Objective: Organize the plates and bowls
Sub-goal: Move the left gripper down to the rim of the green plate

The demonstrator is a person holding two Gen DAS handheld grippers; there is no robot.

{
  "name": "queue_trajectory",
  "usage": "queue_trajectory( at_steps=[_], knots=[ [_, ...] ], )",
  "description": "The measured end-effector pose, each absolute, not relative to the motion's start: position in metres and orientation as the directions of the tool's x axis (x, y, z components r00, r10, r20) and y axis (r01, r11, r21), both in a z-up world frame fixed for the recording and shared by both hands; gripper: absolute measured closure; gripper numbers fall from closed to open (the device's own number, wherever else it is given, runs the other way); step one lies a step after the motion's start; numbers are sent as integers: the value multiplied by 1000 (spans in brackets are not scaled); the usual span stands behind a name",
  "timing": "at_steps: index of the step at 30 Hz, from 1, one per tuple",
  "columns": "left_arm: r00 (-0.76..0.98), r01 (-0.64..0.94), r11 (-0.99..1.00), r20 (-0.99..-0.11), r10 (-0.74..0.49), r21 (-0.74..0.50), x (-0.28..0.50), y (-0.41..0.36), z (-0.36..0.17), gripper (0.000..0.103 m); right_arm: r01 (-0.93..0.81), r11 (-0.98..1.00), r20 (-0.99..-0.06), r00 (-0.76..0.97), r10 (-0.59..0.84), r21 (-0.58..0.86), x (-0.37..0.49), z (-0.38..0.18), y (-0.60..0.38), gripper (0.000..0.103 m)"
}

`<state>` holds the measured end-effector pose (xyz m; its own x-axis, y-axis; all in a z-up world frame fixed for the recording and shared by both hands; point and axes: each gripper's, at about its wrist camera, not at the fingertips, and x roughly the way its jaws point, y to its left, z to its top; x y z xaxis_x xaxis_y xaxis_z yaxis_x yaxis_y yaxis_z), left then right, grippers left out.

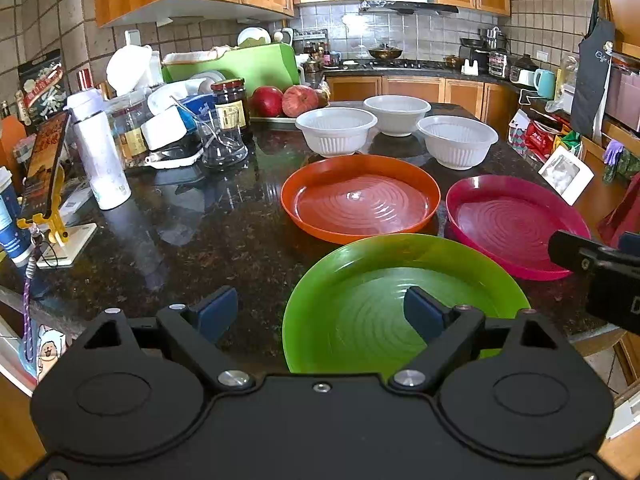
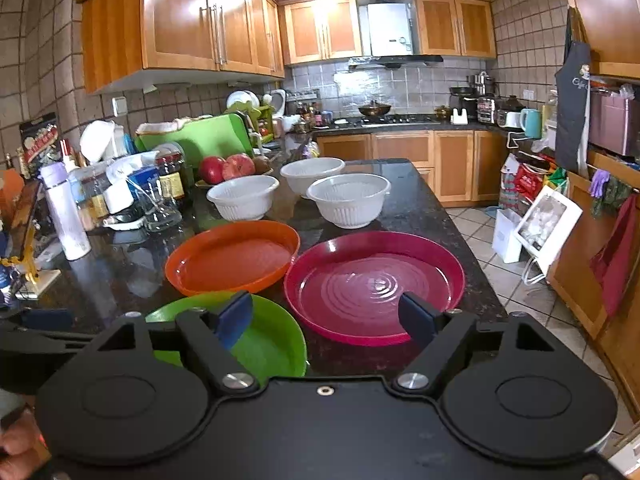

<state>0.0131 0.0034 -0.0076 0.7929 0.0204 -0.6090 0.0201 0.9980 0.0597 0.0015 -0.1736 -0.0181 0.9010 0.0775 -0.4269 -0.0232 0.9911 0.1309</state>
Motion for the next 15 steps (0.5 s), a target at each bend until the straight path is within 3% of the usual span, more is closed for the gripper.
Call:
queue_trajectory(
  at_steps=[9,15],
  knots=[
    [754,28,1000,-657,-25,-6,33,38,-9,13,-22,993,-327,943,59,116,-4,-10,-173,23],
    [728,102,995,-680,-84,-14,48,56,-9,20,-21,990,-393,916,76,142,7,-9,-174,26]
  ],
)
